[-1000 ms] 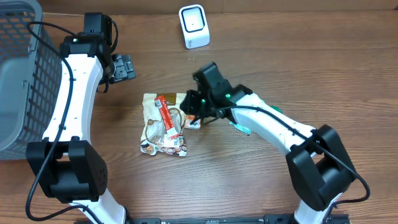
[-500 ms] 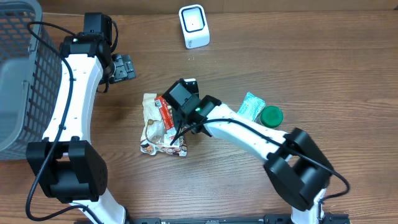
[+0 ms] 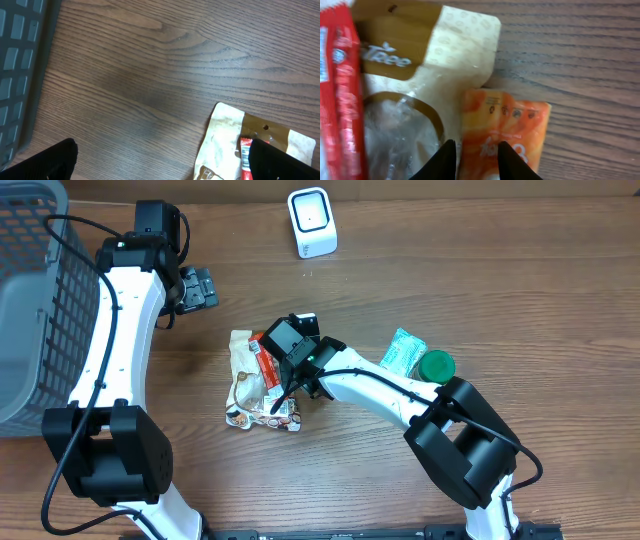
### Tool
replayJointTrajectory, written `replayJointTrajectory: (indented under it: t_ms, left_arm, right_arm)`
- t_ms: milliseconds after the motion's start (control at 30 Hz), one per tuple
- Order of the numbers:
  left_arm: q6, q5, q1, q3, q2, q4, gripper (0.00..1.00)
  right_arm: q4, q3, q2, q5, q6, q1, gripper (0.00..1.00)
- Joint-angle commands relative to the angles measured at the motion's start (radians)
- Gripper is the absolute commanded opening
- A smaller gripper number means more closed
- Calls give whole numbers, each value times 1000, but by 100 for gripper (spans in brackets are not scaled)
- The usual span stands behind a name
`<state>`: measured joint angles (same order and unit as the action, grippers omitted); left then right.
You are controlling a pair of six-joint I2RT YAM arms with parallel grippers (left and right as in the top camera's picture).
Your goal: Scan the item barcode
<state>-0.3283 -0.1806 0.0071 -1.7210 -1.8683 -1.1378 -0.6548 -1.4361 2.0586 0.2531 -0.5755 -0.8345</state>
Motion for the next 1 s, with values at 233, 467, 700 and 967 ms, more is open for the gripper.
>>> replayJointTrajectory:
  t_ms: [233, 467, 700, 967]
  left_arm:
    - [22, -10, -4, -16, 18, -2, 100]
    - [22, -10, -4, -16, 18, -2, 100]
    - [22, -10, -4, -16, 18, -2, 100]
    - [22, -10, -4, -16, 18, -2, 100]
  right_arm:
    - [-44, -13, 14, 56, 26, 24, 26]
    - [-75, -22, 14, 61, 134, 22, 25]
    - [-164, -22, 14, 147, 162, 22, 25]
    - [-169, -22, 14, 146, 192, 16, 26]
